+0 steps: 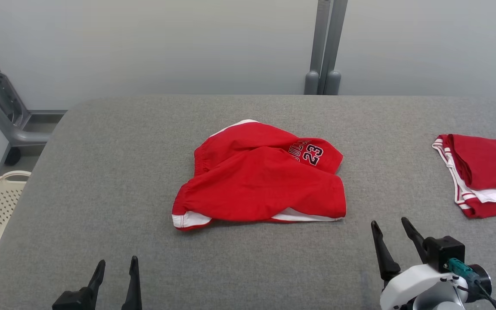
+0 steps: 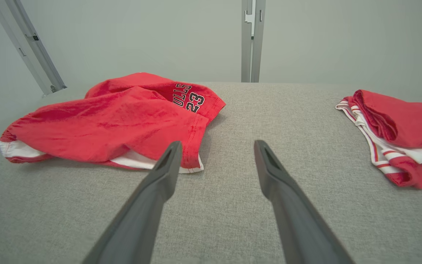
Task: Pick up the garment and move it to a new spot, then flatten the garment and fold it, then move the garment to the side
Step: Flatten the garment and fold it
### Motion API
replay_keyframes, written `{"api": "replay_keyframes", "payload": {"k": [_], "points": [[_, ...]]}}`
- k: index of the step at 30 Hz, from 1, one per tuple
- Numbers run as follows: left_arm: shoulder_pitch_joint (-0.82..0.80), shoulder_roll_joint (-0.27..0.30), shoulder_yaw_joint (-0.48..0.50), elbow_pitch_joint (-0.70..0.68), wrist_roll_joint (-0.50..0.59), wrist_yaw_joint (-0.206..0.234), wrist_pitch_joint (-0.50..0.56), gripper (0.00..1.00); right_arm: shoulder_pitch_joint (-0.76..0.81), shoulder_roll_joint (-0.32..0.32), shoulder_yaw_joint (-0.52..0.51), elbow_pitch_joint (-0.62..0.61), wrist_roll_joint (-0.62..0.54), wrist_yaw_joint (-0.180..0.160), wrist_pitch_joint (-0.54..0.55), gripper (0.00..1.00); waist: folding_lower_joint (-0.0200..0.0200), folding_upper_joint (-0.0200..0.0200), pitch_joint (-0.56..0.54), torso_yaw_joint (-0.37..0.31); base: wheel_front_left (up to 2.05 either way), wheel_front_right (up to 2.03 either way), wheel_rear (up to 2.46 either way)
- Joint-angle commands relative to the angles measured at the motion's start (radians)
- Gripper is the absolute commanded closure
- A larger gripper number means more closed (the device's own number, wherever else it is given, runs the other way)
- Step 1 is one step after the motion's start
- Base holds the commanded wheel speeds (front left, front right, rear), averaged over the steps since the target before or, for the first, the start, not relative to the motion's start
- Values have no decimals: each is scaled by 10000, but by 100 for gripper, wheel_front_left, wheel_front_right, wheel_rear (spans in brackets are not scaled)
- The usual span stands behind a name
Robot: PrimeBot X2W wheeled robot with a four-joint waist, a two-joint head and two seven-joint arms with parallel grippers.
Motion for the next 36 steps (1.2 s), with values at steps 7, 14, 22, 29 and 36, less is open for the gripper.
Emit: {"api": "replay_keyframes", "payload": {"k": [7, 14, 22, 29, 36], "points": [[49, 190, -43, 236, -66, -69, 91, 0, 245, -20, -47, -8, -104, -2, 283, 0, 0, -1, 34, -86, 0, 0, 0], [-105, 209, -96, 321, -127, -97, 84, 0, 225, -20, 67, -108, -26, -2, 361, 0, 0, -1, 60, -157, 0, 0, 0], [-301, 255, -223, 290, -197, -221, 292, 0, 74, -20, 171, -200, -172, -2, 496, 0, 0, -1, 190, -249, 0, 0, 0], [-1160, 367, -723, 411, -31, -500, 1276, 0, -720, -27, 633, 273, -1174, -3, 1388, 0, 0, -1, 544, -289, 0, 0, 0], [-2536, 332, -1075, 1067, -37, -939, 2112, 0, -1863, -356, 895, 1099, -1665, -3, 1789, 0, 0, -1, 1247, -245, 0, 0, 0]]}}
